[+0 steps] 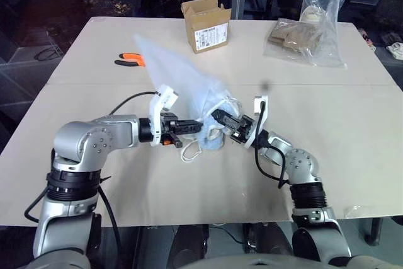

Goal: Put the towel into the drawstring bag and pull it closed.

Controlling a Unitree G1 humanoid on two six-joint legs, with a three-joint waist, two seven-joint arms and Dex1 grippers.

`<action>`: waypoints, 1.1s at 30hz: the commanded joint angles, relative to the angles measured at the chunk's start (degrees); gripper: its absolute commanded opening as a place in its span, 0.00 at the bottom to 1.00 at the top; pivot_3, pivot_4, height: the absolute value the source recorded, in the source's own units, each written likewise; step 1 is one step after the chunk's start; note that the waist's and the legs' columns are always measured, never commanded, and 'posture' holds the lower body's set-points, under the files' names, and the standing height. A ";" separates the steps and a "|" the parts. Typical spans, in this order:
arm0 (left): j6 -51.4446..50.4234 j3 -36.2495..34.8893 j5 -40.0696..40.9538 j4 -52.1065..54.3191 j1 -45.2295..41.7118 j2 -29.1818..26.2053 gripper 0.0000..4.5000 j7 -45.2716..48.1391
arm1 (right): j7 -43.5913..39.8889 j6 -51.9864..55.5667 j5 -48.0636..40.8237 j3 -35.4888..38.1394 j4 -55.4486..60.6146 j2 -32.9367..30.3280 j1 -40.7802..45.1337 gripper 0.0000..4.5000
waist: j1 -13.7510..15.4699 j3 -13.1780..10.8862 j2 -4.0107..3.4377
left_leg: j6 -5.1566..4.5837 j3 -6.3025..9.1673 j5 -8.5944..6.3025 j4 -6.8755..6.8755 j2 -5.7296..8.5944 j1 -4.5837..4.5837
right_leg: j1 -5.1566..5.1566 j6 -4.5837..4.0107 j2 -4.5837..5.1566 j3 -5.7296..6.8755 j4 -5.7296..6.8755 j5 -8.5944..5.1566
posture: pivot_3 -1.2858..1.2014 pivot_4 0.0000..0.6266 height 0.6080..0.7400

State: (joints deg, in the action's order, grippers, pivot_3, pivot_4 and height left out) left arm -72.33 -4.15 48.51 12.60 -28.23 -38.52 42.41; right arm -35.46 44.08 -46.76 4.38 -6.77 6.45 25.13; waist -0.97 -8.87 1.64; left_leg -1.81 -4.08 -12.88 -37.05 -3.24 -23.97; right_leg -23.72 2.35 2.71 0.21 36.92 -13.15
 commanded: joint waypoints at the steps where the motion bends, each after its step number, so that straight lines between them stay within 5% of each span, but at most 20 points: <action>1: -3.83 -0.20 4.95 4.05 0.80 2.65 0.00 -0.55 | 0.54 -3.28 -1.99 1.13 0.41 3.87 2.71 0.01 | 0.09 0.00 0.00 | 0.00 0.01 0.00 0.00 0.00 -0.01 | 0.00 0.00 0.03 0.00 0.00 0.00 | 0.52 0.24 1.00; 6: -6.11 -2.74 8.80 5.08 0.92 6.58 0.00 -3.48 | -0.23 -3.99 0.47 -2.18 -0.83 5.02 1.98 0.01 | 0.03 0.00 0.00 | -0.01 0.01 0.00 -0.01 0.02 -0.02 | 0.01 0.01 0.06 0.00 -0.01 0.00 | 0.52 0.24 1.00; 11: -9.19 -6.14 13.09 4.11 -1.09 9.75 0.00 -6.28 | -7.49 -5.17 9.52 -15.39 0.33 -0.92 -0.92 0.01 | -0.07 0.00 0.00 | -0.01 0.02 0.00 -0.01 0.06 0.01 | 0.01 0.01 -0.01 0.01 0.01 0.00 | 0.52 0.24 1.00; 18: -10.18 -7.38 13.60 3.42 -2.74 10.98 0.00 -8.35 | -14.16 -15.73 21.89 -22.45 -7.84 -4.42 2.55 0.01 | -0.13 0.00 0.00 | 0.00 0.01 0.00 -0.03 0.09 0.03 | 0.01 0.01 -0.03 -0.01 0.02 0.00 | 0.52 0.24 1.00; 24: -9.27 -9.54 13.90 2.61 -3.68 10.82 0.00 -9.49 | -11.66 -26.03 32.37 -23.07 -14.77 -6.88 5.71 0.01 | 0.04 -0.02 -0.02 | 0.01 0.00 0.00 -0.04 0.11 0.03 | 0.02 0.00 -0.01 -0.01 0.02 0.00 | 0.52 0.24 1.00; 33: -6.88 -10.34 12.91 2.33 -4.56 9.93 0.00 -9.35 | -9.79 -32.53 34.41 -20.14 -15.69 -7.77 6.58 0.01 | 0.27 0.01 0.03 | 0.02 0.01 0.01 -0.04 0.08 0.01 | 0.02 0.00 0.04 0.00 0.03 0.01 | 0.52 0.24 1.00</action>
State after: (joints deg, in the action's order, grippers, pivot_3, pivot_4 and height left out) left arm -82.58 -12.18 59.02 12.01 -30.06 -28.87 31.39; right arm -45.47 12.87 -14.07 -14.62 -21.48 -1.50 32.63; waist -0.71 -8.86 1.67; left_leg -1.79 -4.07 -12.87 -37.10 -3.15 -23.96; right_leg -23.70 2.34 2.79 0.22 36.94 -13.15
